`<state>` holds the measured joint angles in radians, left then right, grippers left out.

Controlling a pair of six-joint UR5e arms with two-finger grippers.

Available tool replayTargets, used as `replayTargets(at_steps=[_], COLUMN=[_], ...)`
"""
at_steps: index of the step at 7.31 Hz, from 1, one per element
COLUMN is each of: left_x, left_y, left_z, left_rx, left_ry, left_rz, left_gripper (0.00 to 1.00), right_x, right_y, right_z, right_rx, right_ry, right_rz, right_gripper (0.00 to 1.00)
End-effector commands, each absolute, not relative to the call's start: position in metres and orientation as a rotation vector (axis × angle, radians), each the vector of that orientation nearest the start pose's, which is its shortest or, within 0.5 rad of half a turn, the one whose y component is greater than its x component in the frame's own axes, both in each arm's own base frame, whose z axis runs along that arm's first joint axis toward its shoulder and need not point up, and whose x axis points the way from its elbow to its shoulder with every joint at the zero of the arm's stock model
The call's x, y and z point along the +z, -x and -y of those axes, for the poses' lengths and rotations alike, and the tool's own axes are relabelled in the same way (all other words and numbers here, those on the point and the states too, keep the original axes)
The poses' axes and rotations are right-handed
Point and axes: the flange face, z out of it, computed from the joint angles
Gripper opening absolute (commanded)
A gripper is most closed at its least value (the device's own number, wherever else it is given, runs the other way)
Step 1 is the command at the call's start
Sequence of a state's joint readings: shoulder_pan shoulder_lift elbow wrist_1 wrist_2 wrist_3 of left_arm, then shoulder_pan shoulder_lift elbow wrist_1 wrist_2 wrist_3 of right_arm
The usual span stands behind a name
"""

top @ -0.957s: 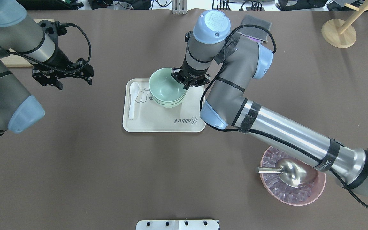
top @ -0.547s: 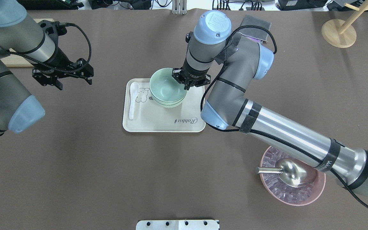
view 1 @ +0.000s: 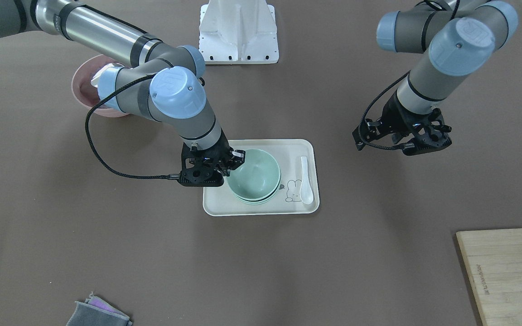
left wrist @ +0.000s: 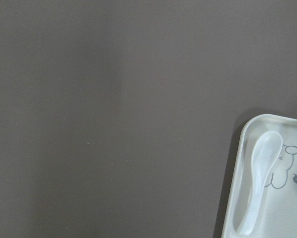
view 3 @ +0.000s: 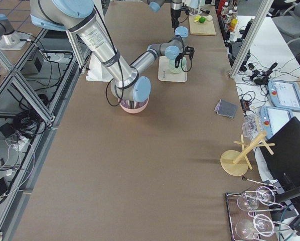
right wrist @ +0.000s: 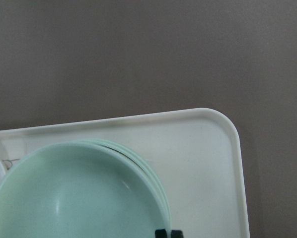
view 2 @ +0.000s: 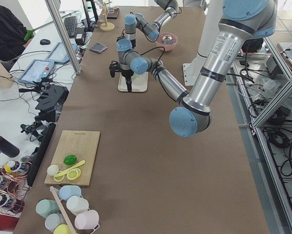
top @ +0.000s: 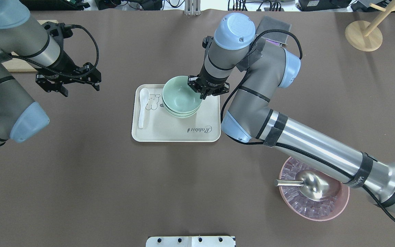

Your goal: Stack green bowls together

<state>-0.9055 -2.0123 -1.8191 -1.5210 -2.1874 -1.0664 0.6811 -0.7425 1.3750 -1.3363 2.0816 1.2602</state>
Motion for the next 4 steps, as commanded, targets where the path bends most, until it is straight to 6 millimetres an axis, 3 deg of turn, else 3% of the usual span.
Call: replayTargets(at_steps=[1, 4], left_x=[0.3031, 0.3002], left_y=[-0.3191, -0.3158], left_z=[0.5288, 0.5290], left_rx=[-0.178, -0.171], left_ry=[0.052, 0.042], left_rz=[-0.857, -0.863], left_gripper=[0.98, 0.98], right_x=[0.2031, 0.1933], right_y=[0.5316, 0.5260], right_z=[0.5402, 0.5373], right_rx=[0.114, 0.106], right_ry=[0.008, 0.006], right_rz=[0.973, 0.995], right_gripper=[1.00, 1.00])
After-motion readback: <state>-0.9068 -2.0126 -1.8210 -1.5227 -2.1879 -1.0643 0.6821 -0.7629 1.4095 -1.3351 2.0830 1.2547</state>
